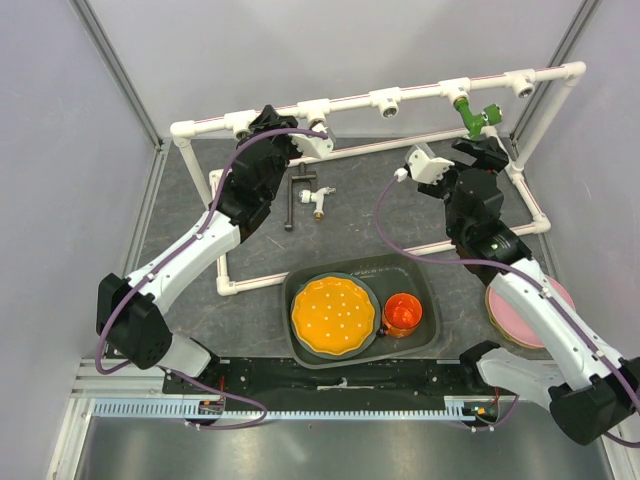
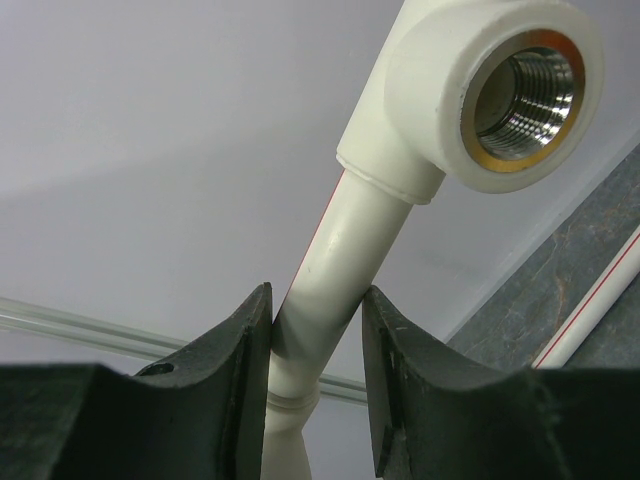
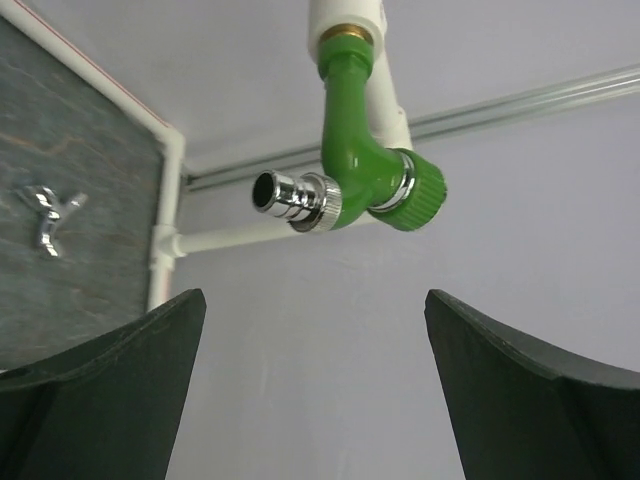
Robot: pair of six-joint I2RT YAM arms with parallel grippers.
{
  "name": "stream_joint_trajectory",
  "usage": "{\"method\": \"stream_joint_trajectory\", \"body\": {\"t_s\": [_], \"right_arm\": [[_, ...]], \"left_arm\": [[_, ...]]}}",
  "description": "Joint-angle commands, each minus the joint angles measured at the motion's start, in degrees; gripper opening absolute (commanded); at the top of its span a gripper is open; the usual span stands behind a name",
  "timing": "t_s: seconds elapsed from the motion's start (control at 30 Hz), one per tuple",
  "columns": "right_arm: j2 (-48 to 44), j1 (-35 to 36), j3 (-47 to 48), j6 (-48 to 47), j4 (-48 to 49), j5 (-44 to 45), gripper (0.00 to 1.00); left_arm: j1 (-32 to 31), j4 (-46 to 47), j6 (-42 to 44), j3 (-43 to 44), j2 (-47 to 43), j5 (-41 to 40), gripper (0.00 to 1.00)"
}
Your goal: Install the water faucets
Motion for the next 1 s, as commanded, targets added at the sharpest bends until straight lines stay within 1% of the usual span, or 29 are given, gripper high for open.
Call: {"method": "stream_joint_trajectory", "body": {"t_s": [0.0,0.1,0.17,0.3,0.4,0.43,0.47,0.5,0.57,0.6,0.67,0.7,0.77,0.8,0.87,0.9,0.97], "right_arm": [[2.5,0.7,-1.9,-13.7,17.3,10.8,0.98],[5.1,0.8,-1.8,-14.7,23.4,12.0,0.98],[6.8,0.8,-1.9,-17.0,27.7,12.4,0.99],[9.4,0.8,-1.3,-17.5,31.2,13.4,0.97],[11.0,0.7,-1.0,-17.5,32.5,13.8,0.87],[11.7,0.7,-1.0,-17.4,33.1,13.9,0.8],[11.8,0.8,-1.0,-17.1,33.2,13.9,0.77],[12.1,0.7,-0.6,-16.9,33.4,13.9,0.7],[12.6,0.7,-0.1,-16.0,33.0,13.9,0.61],[12.7,0.7,0.8,-13.9,32.3,13.8,0.53],[13.0,0.7,1.7,-11.3,29.0,13.5,0.45],[12.8,0.8,2.6,-8.5,28.1,13.1,0.37],[12.5,0.7,4.0,-4.1,23.8,12.4,0.3],[12.5,0.6,5.7,0.7,21.9,11.9,0.26],[11.9,0.1,7.2,5.6,17.8,10.2,0.22],[11.7,-0.1,8.8,8.8,16.3,9.5,0.19],[11.2,-1.4,10.7,19.0,11.3,6.4,0.15]], "left_arm": [[-3.0,-3.1,-4.6,-0.4,-0.5,4.7,0.02],[-3.1,-3.0,-4.5,-0.4,-0.8,4.6,0.02],[-3.1,-3.0,-4.4,-0.5,-0.7,4.5,0.02],[-3.1,-3.0,-4.4,-0.5,-0.6,4.6,0.02],[-3.1,-3.0,-4.2,-0.5,-0.6,4.7,0.02],[-3.1,-3.0,-4.2,-0.5,-0.6,4.7,0.02],[-3.2,-3.1,-4.1,-0.5,-0.6,4.7,0.02],[-3.2,-3.0,-4.2,-0.5,-0.7,4.7,0.02],[-3.2,-3.1,-4.1,-0.5,-0.6,4.7,0.02],[-3.2,-3.1,-4.1,-0.5,-0.7,4.7,0.02],[-3.2,-3.1,-4.1,-0.5,-0.6,4.8,0.02],[-3.2,-3.1,-4.1,-0.5,-0.6,4.8,0.02],[-3.2,-3.1,-4.1,-0.5,-0.6,4.8,0.02],[-3.2,-3.2,-4.0,-0.5,-0.6,4.8,0.02],[-3.2,-3.2,-4.1,-0.5,-0.6,4.8,0.02],[-3.2,-3.3,-4.0,-0.5,-0.6,4.8,0.02],[-3.3,-3.4,-4.1,-0.5,-0.6,4.9,0.02]]}}
